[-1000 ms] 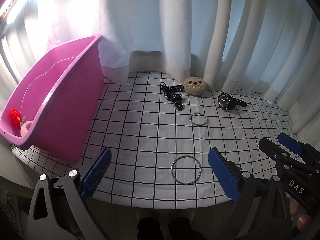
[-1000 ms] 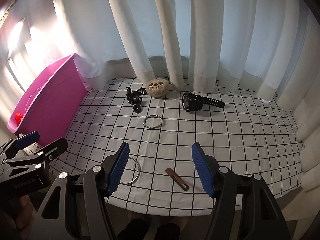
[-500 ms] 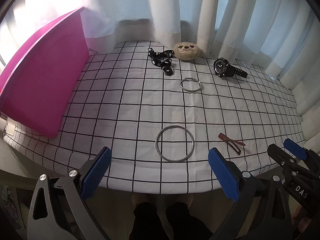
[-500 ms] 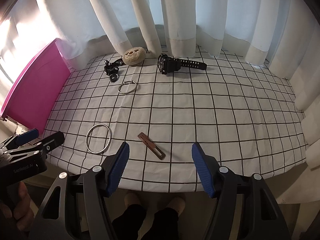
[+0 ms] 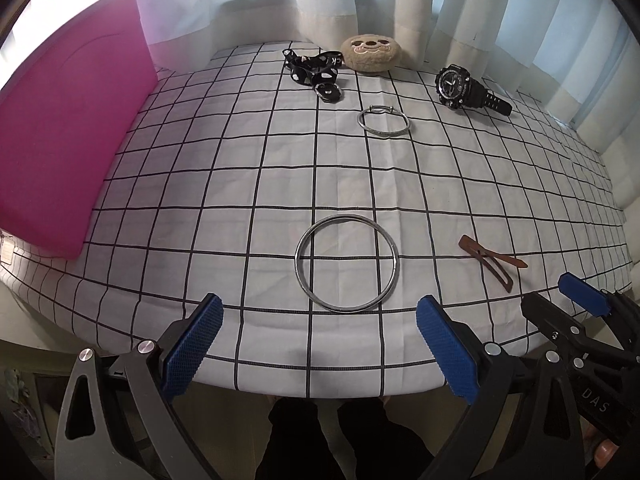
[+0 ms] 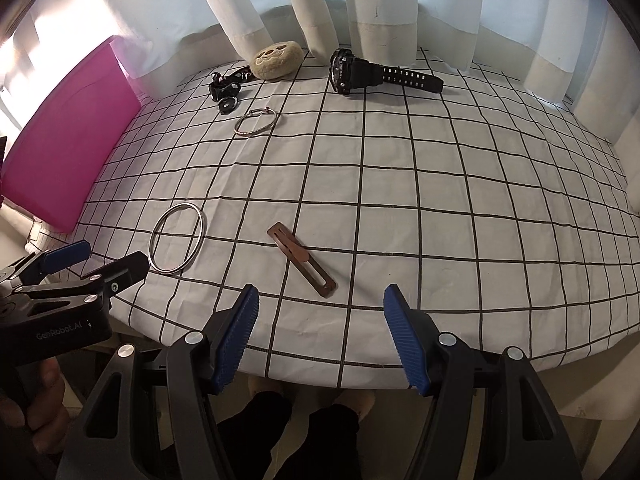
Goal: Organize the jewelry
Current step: 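Reach the left tool to the large silver ring while the right tool reaches the brown clip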
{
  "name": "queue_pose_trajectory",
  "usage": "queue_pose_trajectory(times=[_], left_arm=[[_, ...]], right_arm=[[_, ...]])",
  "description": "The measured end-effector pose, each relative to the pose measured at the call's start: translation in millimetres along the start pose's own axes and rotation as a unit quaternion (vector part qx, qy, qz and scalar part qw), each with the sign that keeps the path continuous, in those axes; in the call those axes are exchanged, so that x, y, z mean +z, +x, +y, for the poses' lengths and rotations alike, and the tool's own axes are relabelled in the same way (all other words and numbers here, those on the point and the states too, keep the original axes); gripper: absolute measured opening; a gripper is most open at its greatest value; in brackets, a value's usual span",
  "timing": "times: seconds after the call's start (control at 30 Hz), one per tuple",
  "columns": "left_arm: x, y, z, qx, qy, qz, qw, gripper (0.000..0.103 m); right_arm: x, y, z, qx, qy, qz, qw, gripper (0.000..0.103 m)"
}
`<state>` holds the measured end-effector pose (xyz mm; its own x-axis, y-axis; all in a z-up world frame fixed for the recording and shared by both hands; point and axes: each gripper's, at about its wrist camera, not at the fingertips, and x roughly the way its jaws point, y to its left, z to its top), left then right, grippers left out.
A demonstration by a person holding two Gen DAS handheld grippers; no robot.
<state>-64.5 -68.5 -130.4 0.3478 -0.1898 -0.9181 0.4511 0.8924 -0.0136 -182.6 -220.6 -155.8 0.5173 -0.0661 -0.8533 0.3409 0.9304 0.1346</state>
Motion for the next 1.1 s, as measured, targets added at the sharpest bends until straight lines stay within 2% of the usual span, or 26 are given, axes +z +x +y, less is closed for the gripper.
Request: queue_pose_trajectory(times=[0.67,1.1], left_arm=[[3,46,-2,-0.001,-0.008,0.016,0.9998,0.096],[11,53,-10,0.006,0.003,-0.008,0.9999,0.097]], right_arm=[[3,39,4,-0.008,-0.038,0.001,0.999,0.062],[10,48,11,-0.034,-0.078,-0.018,0.996,0.063]])
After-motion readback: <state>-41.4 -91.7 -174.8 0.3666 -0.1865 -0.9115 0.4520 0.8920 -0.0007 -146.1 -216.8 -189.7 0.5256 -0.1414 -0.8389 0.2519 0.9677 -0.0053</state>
